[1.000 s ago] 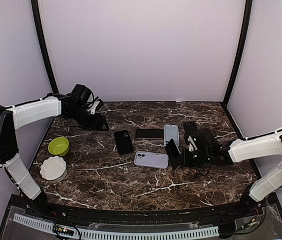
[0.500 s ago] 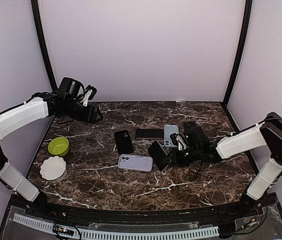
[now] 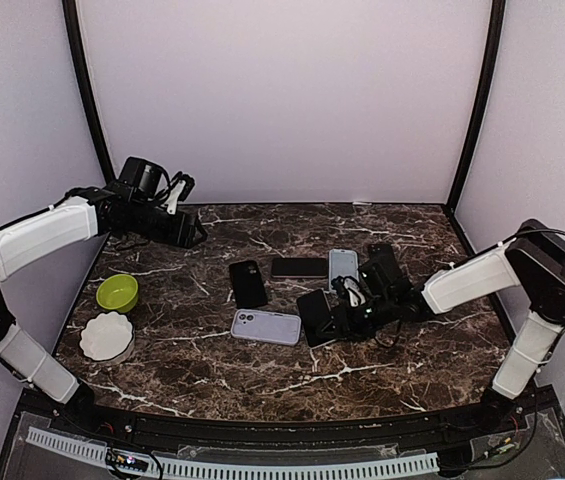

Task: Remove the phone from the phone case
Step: Place the phone at the center of the board, then reset both arms

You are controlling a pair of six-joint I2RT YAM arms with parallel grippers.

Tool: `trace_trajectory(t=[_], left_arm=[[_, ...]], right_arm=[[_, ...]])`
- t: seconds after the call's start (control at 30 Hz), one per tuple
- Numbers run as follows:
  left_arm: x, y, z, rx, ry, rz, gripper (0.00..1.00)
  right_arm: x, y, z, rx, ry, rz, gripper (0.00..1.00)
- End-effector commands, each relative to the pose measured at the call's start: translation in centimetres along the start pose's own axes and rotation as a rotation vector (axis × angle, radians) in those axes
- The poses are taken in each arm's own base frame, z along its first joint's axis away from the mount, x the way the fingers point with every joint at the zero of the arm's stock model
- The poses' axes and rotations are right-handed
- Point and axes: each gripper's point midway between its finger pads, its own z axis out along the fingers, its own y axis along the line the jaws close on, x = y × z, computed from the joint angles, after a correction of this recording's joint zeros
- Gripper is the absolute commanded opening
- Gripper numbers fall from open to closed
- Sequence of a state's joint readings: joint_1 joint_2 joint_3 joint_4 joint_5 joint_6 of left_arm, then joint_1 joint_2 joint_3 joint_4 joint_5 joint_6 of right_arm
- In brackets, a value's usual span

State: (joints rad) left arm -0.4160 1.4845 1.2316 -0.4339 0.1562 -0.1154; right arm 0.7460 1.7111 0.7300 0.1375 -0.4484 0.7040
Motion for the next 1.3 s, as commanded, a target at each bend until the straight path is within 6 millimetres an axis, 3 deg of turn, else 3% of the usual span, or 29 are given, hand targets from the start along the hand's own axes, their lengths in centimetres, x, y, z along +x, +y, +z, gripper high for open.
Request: trace_trajectory(t=[0.0, 0.13, 0.3, 0.6, 0.7, 0.83, 0.97, 1.1, 1.27], left_arm=[[-0.5, -0.1, -1.0, 0.003, -0.037, 0.011, 0.65], [-0.5, 0.1, -1.0, -0.007, -0.035, 0.008, 0.64], [-0.6, 0.4, -1.3, -0.027, -0.041, 0.015, 0.64], [-0.5, 1.9, -2.4, -0.119, -0.081, 0.022, 0.64], [-1.1, 2.6, -3.7, -0.169, -0.118, 0.044, 0.65], [-1.4, 3.8, -5.4, -0.255, -0.158, 0.083, 0.68], [-1.0, 5.7, -6.8, -0.382, -0.158, 0.137, 0.76], [-0.7, 7.6, -8.3, -0.511, -0.189, 0.171, 0.96], [-0.4, 9.3, -9.7, -0.588, -0.268, 0.134, 0.99]], right_arm=[[-0.5, -0.7, -0.5, 0.082, -0.006, -0.039, 0.47], [-0.9, -1.2, -1.5, 0.154, -0.014, -0.078, 0.57], [-2.8, -0.3, -3.3, 0.205, -0.062, -0.167, 0.68], [-9.5, 2.5, -9.1, 0.272, -0.271, -0.326, 0.78], [-12.4, 3.1, -12.4, 0.320, -0.388, -0.342, 0.88], [-15.9, 3.3, -17.6, 0.425, -0.540, -0.348, 0.91], [-18.3, 1.5, -23.3, 0.539, -0.683, -0.306, 0.98], [-19.4, -0.7, -28.4, 0.574, -0.811, -0.241, 0.99], [-19.3, -3.6, -32.5, 0.614, -0.905, -0.156, 0.99]])
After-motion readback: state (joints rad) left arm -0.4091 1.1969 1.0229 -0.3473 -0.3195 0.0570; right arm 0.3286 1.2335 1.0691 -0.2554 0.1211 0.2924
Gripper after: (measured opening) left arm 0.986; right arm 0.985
